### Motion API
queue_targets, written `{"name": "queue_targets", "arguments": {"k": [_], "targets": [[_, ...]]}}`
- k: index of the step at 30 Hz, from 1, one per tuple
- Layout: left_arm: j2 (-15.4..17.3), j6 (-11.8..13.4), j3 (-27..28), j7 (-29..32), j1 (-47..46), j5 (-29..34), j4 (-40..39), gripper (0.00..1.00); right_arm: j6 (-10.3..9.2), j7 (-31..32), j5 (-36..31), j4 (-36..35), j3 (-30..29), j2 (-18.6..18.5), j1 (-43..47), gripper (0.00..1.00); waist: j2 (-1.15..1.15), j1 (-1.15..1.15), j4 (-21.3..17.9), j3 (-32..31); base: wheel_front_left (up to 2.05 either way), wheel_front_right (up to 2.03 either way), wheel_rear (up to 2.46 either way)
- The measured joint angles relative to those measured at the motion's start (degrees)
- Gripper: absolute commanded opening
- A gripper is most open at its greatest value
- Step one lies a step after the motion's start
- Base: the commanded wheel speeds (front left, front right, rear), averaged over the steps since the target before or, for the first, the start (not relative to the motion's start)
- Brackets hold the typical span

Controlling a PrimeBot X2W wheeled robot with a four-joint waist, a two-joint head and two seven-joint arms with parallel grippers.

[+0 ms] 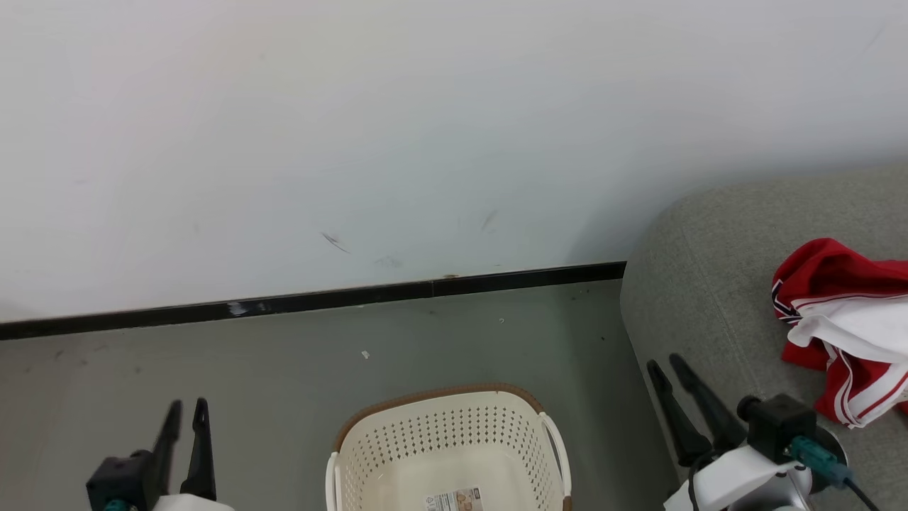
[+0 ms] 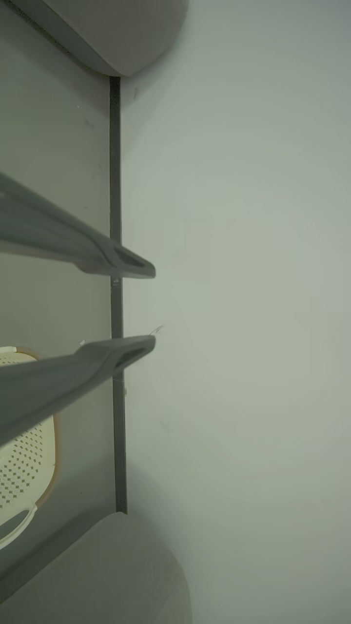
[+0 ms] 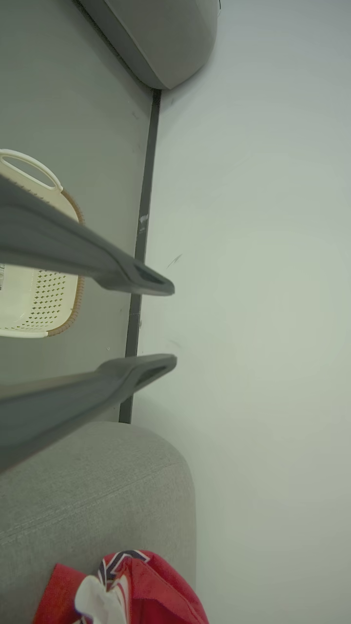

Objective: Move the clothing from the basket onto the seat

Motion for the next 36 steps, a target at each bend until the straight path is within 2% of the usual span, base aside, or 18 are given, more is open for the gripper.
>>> {"name": "queue_targets", "arguments": {"k": [4,7,21,26,36], "targets": [[-2.41,-0.02,-0.82,0.31,1.41,-0.04,1.66,0.00,0.00,0.13,0.05,1.94,0.08,0.33,2.31,0.00,0.00,0.00,0.00,0.01,0.00,0.00,0.00],[-2.55,-0.09,-0.69,0.55,1.63,-0.87,1.64,0.00,0.00,0.13,0.86,1.96,0.25,0.34,2.72,0.00,0.00,0.00,0.01,0.03,0.00,0.00,0.00],[-4.26,-3.14,2.10,2.83,1.66,-11.14,1.45,0.00,0.00,0.40,14.47,-0.76,1.20,0.34,4.21,0.00,0.00,0.05,0.18,0.38,0.00,0.00,0.00],[-4.60,-4.33,3.19,3.85,1.66,-14.22,1.47,0.00,0.00,1.46,20.31,-0.69,-0.16,0.34,4.06,0.00,0.00,0.20,0.28,0.39,0.00,0.00,0.00],[-6.13,-6.83,5.22,5.64,1.65,-20.54,1.76,0.00,-0.01,3.47,29.92,-0.44,-0.93,-0.14,3.96,0.00,0.00,0.64,0.46,0.18,0.00,0.00,0.00]]}}
